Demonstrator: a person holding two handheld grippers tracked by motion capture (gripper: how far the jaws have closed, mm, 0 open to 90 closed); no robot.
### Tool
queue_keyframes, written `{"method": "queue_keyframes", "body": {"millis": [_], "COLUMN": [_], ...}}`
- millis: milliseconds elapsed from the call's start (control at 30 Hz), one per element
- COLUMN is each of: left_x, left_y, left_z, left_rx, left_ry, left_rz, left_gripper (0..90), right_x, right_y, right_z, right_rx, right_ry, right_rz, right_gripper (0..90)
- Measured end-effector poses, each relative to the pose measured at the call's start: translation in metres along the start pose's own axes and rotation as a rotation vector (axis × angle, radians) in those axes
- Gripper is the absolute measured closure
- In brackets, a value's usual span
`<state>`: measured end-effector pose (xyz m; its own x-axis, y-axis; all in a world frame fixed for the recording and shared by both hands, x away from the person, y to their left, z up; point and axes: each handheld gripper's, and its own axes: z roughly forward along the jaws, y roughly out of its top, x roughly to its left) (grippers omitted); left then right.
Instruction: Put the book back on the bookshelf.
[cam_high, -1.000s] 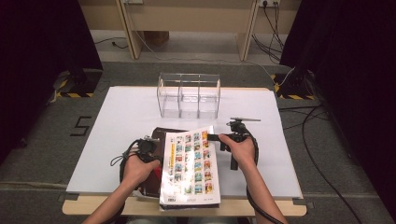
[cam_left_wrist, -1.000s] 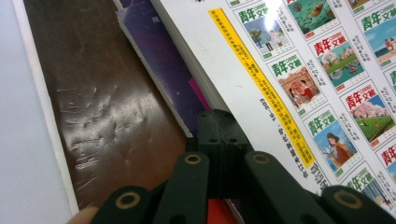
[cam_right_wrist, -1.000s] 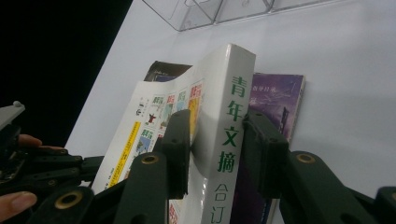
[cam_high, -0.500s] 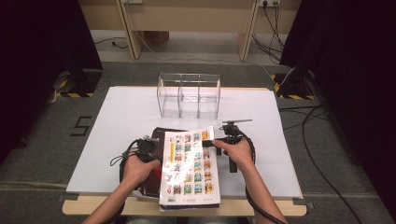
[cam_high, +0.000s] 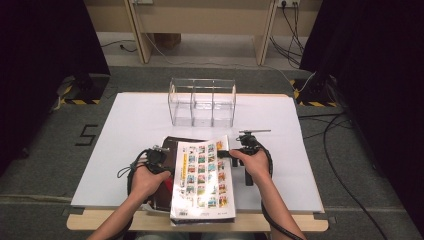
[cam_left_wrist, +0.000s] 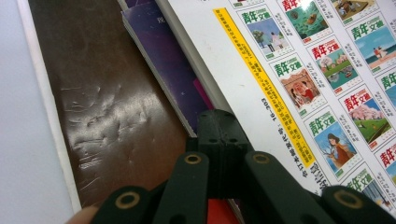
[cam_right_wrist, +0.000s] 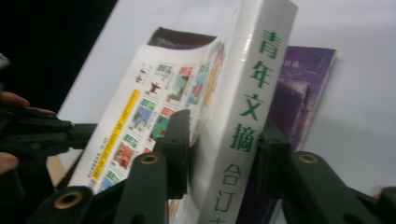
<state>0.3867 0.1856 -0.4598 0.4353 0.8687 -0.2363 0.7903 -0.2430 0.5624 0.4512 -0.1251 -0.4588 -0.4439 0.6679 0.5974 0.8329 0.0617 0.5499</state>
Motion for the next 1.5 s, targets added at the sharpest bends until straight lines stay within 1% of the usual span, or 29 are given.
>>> {"method": "queue_keyframes", "body": {"millis": [33, 67, 100, 133, 167, 267, 300, 333, 400, 433, 467, 500, 533, 567, 600, 633, 733, 767, 833, 1000, 1033, 1067, 1133, 1267, 1300, 1333, 1367, 1467, 1500], "left_x": [0.000, 0.000, 0.000, 0.000, 0.000, 0.000, 0.001, 0.001, 0.000, 0.000, 0.000, 0.001, 0.001, 0.002, 0.002, 0.002, 0.003, 0.004, 0.004, 0.004, 0.005, 0.005, 0.007, 0.008, 0.008, 0.009, 0.010, 0.011, 0.014], "left_y": [0.000, 0.000, 0.000, 0.000, 0.000, 0.000, 0.000, 0.000, 0.000, 0.000, 0.000, -0.001, -0.001, -0.001, -0.001, -0.002, -0.003, -0.003, -0.004, -0.005, -0.005, -0.005, -0.005, -0.007, -0.007, -0.007, -0.008, -0.008, -0.009], "left_z": [0.000, 0.000, 0.000, 0.000, 0.000, 0.000, 0.000, 0.000, 0.000, 0.000, 0.000, 0.000, 0.000, 0.000, 0.000, 0.000, -0.001, -0.001, -0.002, -0.002, -0.002, -0.002, -0.003, -0.005, -0.005, -0.006, -0.007, -0.010, -0.014], "left_rx": [0.000, 0.000, 0.000, 0.000, -0.001, -0.001, -0.001, -0.001, -0.002, -0.003, -0.003, -0.003, -0.003, -0.005, -0.005, -0.007, -0.014, -0.016, -0.022, -0.024, -0.024, -0.025, -0.029, -0.040, -0.050, -0.054, -0.067, -0.084, -0.104], "left_ry": [-0.001, -0.001, -0.002, -0.001, -0.001, -0.002, -0.004, -0.004, -0.004, -0.003, -0.003, -0.001, -0.001, -0.006, -0.006, -0.007, -0.012, -0.013, -0.016, -0.015, -0.015, -0.015, -0.022, -0.037, -0.041, -0.047, -0.055, -0.054, -0.051], "left_rz": [-0.002, -0.002, -0.003, -0.003, -0.004, -0.006, -0.006, -0.006, -0.008, -0.007, -0.007, -0.008, -0.008, -0.016, -0.016, -0.017, -0.021, -0.024, -0.027, -0.029, -0.031, -0.032, -0.035, -0.044, -0.051, -0.052, -0.056, -0.061, -0.068], "left_gripper": [89.5, 89.5, 89.5, 89.5, 89.5, 89.5, 89.5, 89.5, 89.5, 89.5, 89.5, 89.5, 89.5, 89.3, 89.2, 89.1, 88.4, 88.2, 88.0, 87.5, 87.2, 87.2, 86.3, 85.3, 84.7, 84.7, 83.6, 82.9, 82.8], "right_x": [-0.001, -0.001, -0.002, -0.003, -0.004, -0.004, -0.003, -0.003, -0.002, -0.004, -0.004, -0.004, -0.005, -0.004, -0.004, 0.000, 0.004, 0.008, 0.011, 0.011, 0.013, 0.013, 0.019, 0.024, 0.028, 0.028, 0.032, 0.036, 0.040], "right_y": [0.000, 0.000, -0.001, -0.001, -0.001, -0.001, -0.001, -0.001, -0.002, -0.002, -0.002, -0.002, -0.002, -0.001, -0.001, -0.001, 0.000, 0.002, 0.003, 0.004, 0.004, 0.004, 0.004, 0.004, 0.006, 0.006, 0.007, 0.008, 0.009], "right_z": [-0.001, -0.001, -0.001, -0.001, 0.000, 0.000, 0.001, 0.001, 0.003, 0.004, 0.004, 0.003, 0.002, 0.002, 0.002, 0.001, 0.000, 0.000, 0.000, 0.000, 0.000, 0.000, 0.000, -0.003, -0.005, -0.005, -0.008, -0.011, -0.016], "right_rx": [-0.010, -0.010, -0.013, -0.007, -0.004, 0.002, 0.010, 0.010, 0.025, 0.024, 0.024, 0.020, 0.011, 0.004, 0.004, 0.003, 0.004, -0.001, -0.001, 0.001, 0.002, 0.002, -0.017, -0.040, -0.049, -0.049, -0.061, -0.081, -0.105], "right_ry": [0.020, 0.020, 0.036, 0.039, 0.037, 0.022, -0.003, -0.003, -0.032, -0.027, -0.027, -0.014, 0.007, 0.014, 0.014, -0.001, -0.014, -0.027, -0.035, -0.041, -0.054, -0.054, -0.070, -0.074, -0.076, -0.076, -0.087, -0.098, -0.115], "right_rz": [0.015, 0.015, 0.044, 0.066, 0.076, 0.068, 0.064, 0.064, 0.049, 0.080, 0.080, 0.099, 0.135, 0.153, 0.153, 0.141, 0.131, 0.117, 0.105, 0.106, 0.097, 0.097, 0.068, 0.053, 0.040, 0.040, 0.028, 0.012, -0.013], "right_gripper": [66.8, 66.8, 68.0, 68.4, 68.3, 66.6, 62.0, 62.0, 59.9, 63.2, 63.2, 66.6, 69.6, 70.6, 70.6, 71.1, 71.2, 71.4, 71.4, 71.5, 71.6, 71.6, 72.1, 72.8, 73.2, 73.2, 73.3, 73.6, 73.8]}}
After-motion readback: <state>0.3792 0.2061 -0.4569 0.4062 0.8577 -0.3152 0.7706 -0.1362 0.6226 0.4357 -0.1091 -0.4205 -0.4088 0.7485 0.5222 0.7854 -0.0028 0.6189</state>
